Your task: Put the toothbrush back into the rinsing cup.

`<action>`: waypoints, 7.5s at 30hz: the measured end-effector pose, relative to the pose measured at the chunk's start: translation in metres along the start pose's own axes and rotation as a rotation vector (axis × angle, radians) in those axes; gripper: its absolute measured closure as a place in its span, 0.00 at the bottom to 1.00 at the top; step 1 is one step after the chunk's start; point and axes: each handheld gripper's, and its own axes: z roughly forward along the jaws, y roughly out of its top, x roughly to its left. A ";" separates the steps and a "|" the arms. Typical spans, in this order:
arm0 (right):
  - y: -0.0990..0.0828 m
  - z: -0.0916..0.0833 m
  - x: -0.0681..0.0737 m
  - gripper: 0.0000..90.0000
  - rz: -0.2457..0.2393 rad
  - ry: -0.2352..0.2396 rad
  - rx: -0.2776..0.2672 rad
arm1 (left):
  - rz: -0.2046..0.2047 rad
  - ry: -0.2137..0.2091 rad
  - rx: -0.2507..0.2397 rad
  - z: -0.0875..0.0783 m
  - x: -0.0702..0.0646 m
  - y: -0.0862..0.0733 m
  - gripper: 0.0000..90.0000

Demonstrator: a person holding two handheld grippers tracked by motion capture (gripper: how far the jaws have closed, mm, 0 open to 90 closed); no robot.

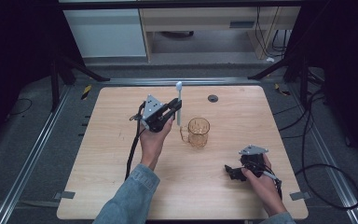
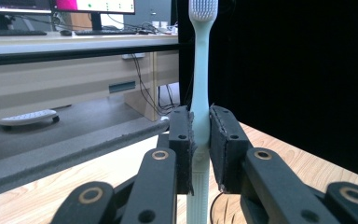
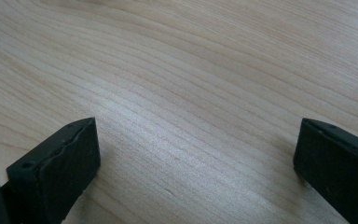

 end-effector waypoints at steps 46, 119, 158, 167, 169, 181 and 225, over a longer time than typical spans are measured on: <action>0.000 0.000 0.001 0.01 -0.015 0.018 0.000 | -0.027 -0.043 -0.016 0.014 -0.003 -0.025 0.87; 0.000 0.000 0.001 0.01 -0.012 0.019 0.002 | -0.002 -0.042 0.107 0.006 -0.005 -0.067 0.87; 0.000 0.000 0.001 0.01 -0.009 0.019 0.002 | -0.010 -0.053 0.164 0.010 -0.005 -0.078 0.87; 0.000 0.000 0.001 0.01 -0.009 0.019 0.002 | -0.008 -0.056 0.171 0.010 -0.004 -0.079 0.87; 0.000 0.000 0.001 0.01 -0.011 0.019 0.002 | -0.006 -0.056 0.174 0.010 -0.004 -0.079 0.87; 0.000 0.000 0.001 0.01 -0.011 0.020 0.002 | -0.007 -0.061 0.197 0.011 -0.005 -0.080 0.87; 0.000 0.000 0.001 0.00 -0.011 0.016 0.003 | 0.102 -0.091 0.337 -0.001 -0.014 -0.060 0.22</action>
